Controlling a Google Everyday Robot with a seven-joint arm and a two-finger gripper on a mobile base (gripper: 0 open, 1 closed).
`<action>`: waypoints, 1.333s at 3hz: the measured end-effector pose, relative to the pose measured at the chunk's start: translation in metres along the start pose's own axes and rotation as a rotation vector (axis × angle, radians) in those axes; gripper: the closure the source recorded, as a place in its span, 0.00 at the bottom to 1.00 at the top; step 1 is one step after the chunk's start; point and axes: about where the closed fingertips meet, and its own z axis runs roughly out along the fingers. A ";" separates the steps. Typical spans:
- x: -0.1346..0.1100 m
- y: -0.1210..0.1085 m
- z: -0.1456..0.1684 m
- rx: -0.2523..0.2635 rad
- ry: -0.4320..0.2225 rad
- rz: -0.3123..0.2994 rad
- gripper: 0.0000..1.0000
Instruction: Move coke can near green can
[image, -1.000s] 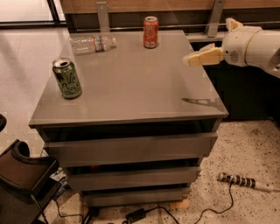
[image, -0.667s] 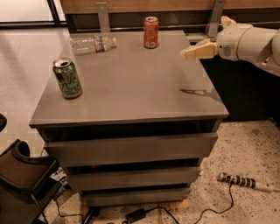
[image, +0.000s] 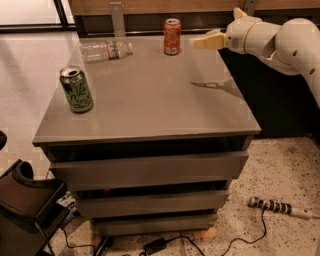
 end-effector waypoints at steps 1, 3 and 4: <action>-0.001 -0.003 0.042 -0.015 -0.017 0.018 0.00; 0.019 0.031 0.121 -0.053 0.106 -0.016 0.00; 0.041 0.047 0.148 -0.078 0.138 0.027 0.00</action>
Offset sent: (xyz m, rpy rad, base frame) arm 0.1024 0.0990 -0.0348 -0.1098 0.0998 0.0090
